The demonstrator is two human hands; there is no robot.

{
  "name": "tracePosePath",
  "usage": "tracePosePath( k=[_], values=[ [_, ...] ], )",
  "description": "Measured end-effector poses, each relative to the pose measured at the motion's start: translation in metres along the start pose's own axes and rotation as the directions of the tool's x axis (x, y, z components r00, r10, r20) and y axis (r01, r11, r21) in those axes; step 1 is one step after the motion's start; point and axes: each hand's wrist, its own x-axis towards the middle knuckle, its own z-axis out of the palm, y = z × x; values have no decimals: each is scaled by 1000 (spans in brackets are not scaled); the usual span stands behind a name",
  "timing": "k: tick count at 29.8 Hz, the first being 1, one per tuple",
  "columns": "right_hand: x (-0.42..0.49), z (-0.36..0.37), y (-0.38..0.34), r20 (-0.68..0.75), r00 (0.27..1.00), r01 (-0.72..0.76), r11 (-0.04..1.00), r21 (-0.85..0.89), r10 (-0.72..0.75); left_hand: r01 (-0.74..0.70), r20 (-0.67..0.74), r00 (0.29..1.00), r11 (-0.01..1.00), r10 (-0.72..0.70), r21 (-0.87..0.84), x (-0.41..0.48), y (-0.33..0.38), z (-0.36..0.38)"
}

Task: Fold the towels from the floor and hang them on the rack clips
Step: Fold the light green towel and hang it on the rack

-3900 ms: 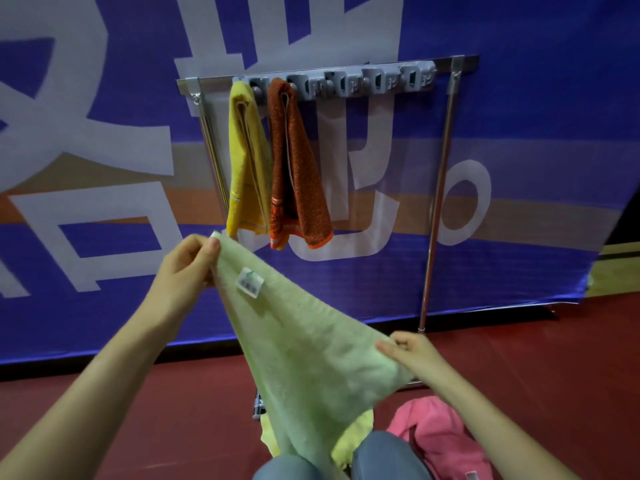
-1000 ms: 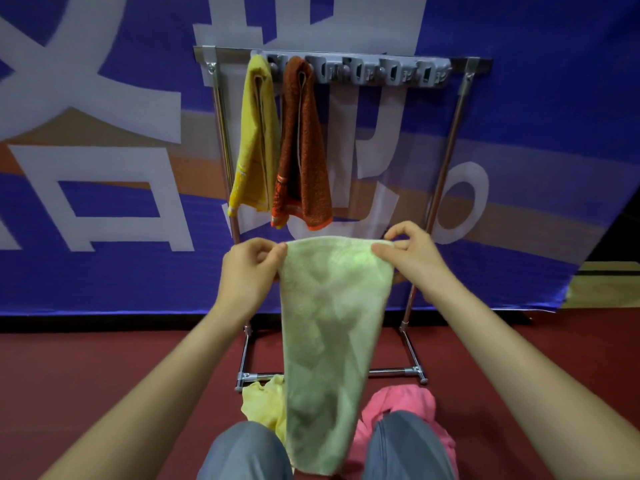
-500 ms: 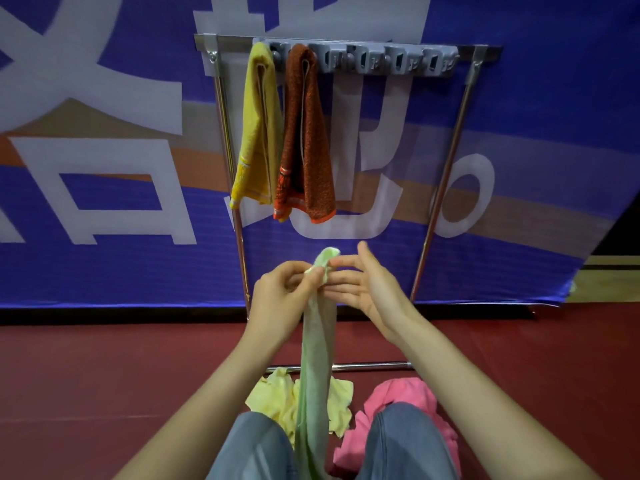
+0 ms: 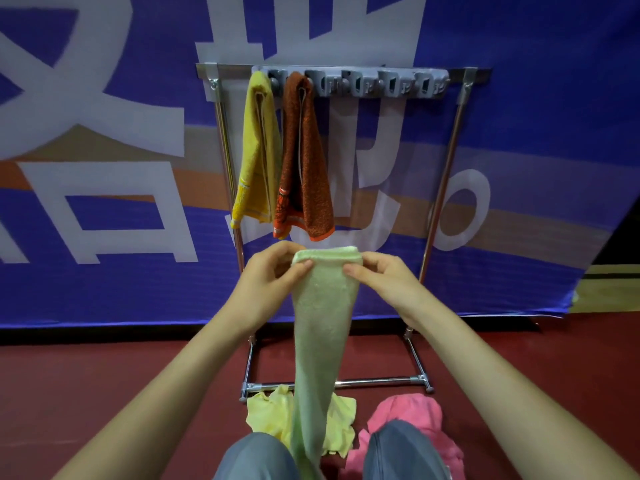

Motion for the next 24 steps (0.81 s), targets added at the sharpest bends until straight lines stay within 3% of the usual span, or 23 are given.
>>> tracePosePath(
  k=[4, 7, 11, 16, 20, 24],
  values=[
    [2, 0, -19, 6, 995, 103, 993, 56, -103, 60, 34, 998, 998, -61, 22, 7, 15, -11],
    [-3, 8, -24, 82, 989, 121, 992, 27, -123, 113, 142, 980, 978, -139, 176, 11, 26, -17],
    [-6, 18, -23, 143, 982, 122, 993, 10, -122, 63, 211, 969, 951, -132, 303, 11, 34, -16],
    [-8, 24, -21, 144, 983, 117, 993, 2, -116, 11, 221, 971, 935, -95, 355, 9, 33, -15],
    [-13, 24, -9, 187, 979, 55, 988, 147, -82, -49, 199, 980, 931, -25, 361, 9, 37, -12],
    [-24, 28, 36, 253, 966, -78, 992, 100, 51, -106, 64, 994, 936, 89, 336, 15, 49, -19]
  ],
)
